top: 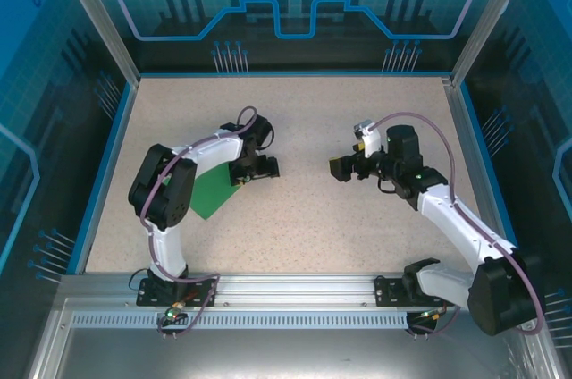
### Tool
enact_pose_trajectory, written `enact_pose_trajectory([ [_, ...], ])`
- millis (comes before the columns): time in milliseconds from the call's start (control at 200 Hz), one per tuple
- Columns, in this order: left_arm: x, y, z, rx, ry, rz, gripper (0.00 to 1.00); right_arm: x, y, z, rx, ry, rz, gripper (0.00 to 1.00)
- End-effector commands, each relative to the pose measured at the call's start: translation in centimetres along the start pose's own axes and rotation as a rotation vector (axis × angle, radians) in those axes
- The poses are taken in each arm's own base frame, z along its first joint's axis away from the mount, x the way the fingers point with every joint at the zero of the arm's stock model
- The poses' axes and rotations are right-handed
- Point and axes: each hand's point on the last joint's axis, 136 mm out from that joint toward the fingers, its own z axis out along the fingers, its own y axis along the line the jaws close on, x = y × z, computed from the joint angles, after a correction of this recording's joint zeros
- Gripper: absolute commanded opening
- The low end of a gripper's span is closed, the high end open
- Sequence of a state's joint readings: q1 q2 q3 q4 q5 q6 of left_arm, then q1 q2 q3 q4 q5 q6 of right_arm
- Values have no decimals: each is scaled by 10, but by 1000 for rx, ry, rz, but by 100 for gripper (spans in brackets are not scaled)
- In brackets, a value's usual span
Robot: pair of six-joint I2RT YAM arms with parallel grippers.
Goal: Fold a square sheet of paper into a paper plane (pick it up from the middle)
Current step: Move the square sheet of paper to the center of the table.
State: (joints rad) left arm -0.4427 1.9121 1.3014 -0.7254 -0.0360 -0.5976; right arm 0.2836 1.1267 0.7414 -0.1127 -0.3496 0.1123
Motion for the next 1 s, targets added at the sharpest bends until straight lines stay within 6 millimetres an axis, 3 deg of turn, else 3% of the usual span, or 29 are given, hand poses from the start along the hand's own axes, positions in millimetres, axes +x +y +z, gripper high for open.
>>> enact_pose_trajectory([
  [0, -10, 24, -22, -74, -37, -43, 92, 11, 1, -6, -11, 18, 20, 99],
  [105, -20, 56, -36, -117, -75, -79, 92, 13, 2, -8, -15, 19, 26, 99],
  [260, -20, 106, -34, -123, -71, -177, 92, 16, 1, -10, -9, 15, 37, 99],
  [460, -22, 135, -19, -127, -49, -243, 92, 16, 0, -11, -1, 18, 43, 99],
  [680, -16, 135, 2, -115, 1, -263, 91, 15, -2, -9, 5, 23, 46, 99],
  [890, -15, 133, -2, -103, -8, -263, 90, 12, -3, -6, -2, 22, 52, 99],
  [995, -10, 122, 5, -73, 34, -245, 86, 9, -2, -2, -19, 18, 57, 99],
])
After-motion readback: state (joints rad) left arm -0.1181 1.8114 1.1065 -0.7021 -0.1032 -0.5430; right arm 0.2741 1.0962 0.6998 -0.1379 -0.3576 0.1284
